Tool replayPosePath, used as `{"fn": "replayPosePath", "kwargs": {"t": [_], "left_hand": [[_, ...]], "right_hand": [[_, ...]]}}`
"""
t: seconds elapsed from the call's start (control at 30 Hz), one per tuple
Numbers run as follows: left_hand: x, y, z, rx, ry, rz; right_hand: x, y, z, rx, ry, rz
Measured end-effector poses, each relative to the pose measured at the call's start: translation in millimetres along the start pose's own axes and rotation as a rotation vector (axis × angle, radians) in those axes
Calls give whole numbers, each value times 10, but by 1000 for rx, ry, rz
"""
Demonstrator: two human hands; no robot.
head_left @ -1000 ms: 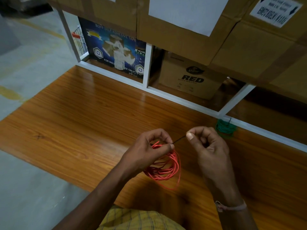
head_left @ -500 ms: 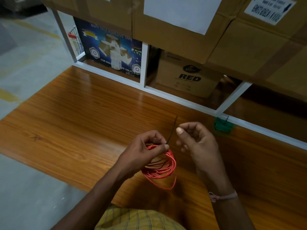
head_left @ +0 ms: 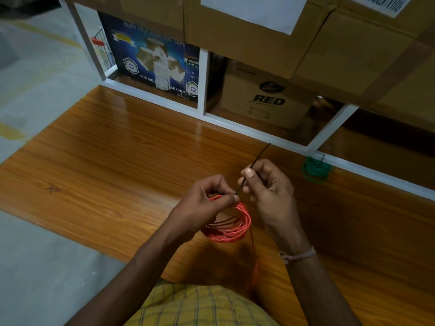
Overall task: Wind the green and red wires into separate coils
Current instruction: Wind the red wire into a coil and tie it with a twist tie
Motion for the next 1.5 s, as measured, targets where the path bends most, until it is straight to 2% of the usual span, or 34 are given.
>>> {"fn": "replayPosePath", "kwargs": {"t": [0.13,0.6,0.8,0.93,1.17,1.3,1.43,1.5], "left_hand": [[37,48,32,90,-13,-36],[19,41,206,-53,48,-109],[-51,10,251,3,40,-107],[-86,20,288,-8,56,-76],[-61,189,411,-108,133,-131],[-113,215,362,1,104,-139],[-198,261,293,173,66,-104],[-271,277,243,240,40,-48]], "right_hand": [[-73,10,-29,33,-47,2],[-105,-46,-124,15,-100,12],[-207,-115,-175,-78,-72,-20],[-202,-223,-235,-72,-115,-74],[-105,-335,-320,-2,-199,-26],[-171,-453,-306,-50,-62,-40],[-107,-539,-103,46,165,-191],[79,-549,128,-20,326,-289]]}}
Point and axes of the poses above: each hand's wrist, its own x-axis away from the middle knuckle, its own y-axis out of the palm, z = x × y, the point moved 4 cm from there along -x, towards the middle knuckle, and after that the axes turned 7 degrees about -x, right-handed, at the moved point
